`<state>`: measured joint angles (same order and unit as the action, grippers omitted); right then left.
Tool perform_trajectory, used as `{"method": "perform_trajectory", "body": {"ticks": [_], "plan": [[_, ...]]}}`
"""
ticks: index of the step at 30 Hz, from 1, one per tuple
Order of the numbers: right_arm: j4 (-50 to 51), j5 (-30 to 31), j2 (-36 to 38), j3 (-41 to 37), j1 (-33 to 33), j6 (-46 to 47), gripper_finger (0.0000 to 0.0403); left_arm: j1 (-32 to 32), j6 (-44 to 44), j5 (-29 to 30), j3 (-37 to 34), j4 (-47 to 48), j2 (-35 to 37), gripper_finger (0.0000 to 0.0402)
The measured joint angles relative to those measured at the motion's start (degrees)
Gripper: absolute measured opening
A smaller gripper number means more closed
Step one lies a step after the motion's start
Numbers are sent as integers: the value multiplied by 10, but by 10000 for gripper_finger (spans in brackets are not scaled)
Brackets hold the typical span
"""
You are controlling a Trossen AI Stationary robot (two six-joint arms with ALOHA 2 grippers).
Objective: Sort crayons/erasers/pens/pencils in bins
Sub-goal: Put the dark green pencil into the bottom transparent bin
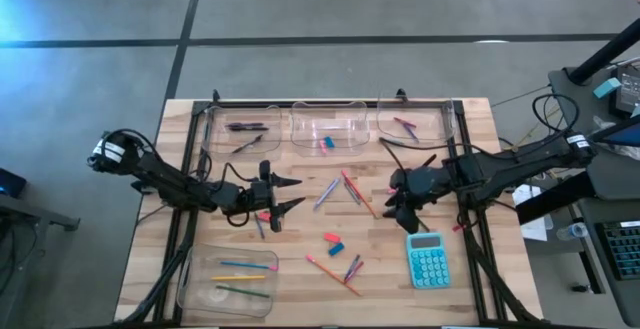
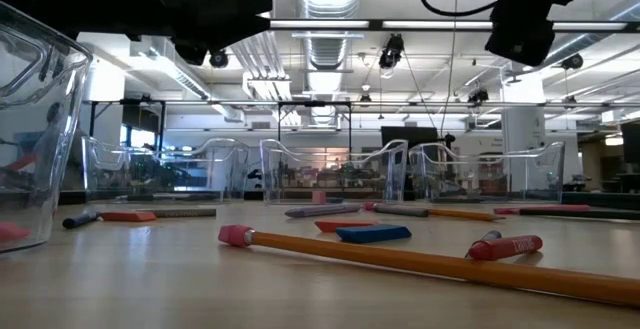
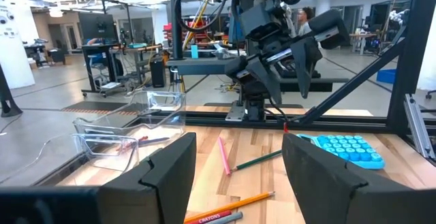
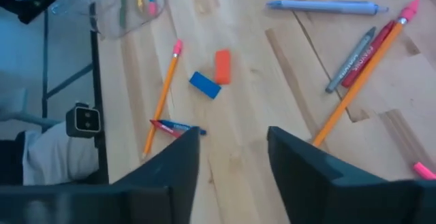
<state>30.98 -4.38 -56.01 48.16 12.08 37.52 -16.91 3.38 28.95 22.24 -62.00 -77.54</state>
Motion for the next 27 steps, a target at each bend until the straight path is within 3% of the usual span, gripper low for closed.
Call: {"method": "perform_trajectory", "body": {"ticks": [8, 12, 20, 27], "plan": [[41, -2, -3, -2, 1, -13, 314, 0, 0, 0, 0, 0, 0, 204], [47, -35, -3, -3, 3, -19, 375, 0, 0, 0, 0, 0, 0, 204], [76, -36, -3, -7, 22, 25, 389, 0, -1, -1, 0, 0, 0, 204], [23, -31, -5, -18, 50, 50, 389, 0, -1, -1, 0, 0, 0, 204]]}}
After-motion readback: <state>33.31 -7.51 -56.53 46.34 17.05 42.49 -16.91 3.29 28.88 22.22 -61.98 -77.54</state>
